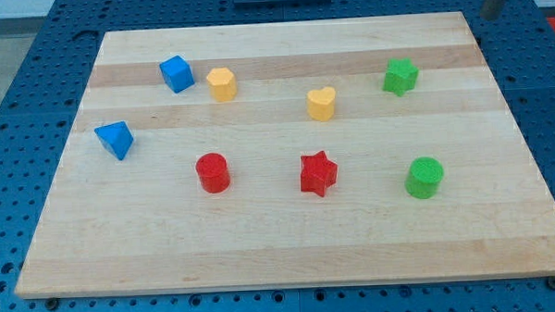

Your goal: Place the green star and the yellow heart in a diagonal line

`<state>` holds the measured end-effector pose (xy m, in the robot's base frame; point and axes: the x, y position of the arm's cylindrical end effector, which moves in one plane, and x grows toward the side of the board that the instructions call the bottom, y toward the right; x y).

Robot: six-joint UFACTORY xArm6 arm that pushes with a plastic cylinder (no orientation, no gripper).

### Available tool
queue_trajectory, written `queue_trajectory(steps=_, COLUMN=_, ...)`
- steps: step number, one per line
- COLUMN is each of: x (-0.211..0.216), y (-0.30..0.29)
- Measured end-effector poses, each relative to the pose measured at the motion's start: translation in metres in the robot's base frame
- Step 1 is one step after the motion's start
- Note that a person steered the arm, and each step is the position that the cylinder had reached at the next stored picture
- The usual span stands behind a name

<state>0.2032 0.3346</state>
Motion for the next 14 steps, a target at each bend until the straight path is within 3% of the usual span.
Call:
queue_trajectory(steps=3, x=0.022, y=-0.001)
queue_trajectory(steps=5, x=0.023, y=-0.116)
queue_trajectory(steps=6, x=0.039, y=-0.162)
queue_trajectory(steps=8, x=0.117, y=-0.167)
queue_trajectory(steps=9, x=0.144, y=-0.197)
queue_trajectory(steps=12, x=0.181, y=-0.317)
queue_trajectory(steps=13, x=0.224, y=-0.323)
queue_trajectory(steps=14, x=0.218, y=-0.324)
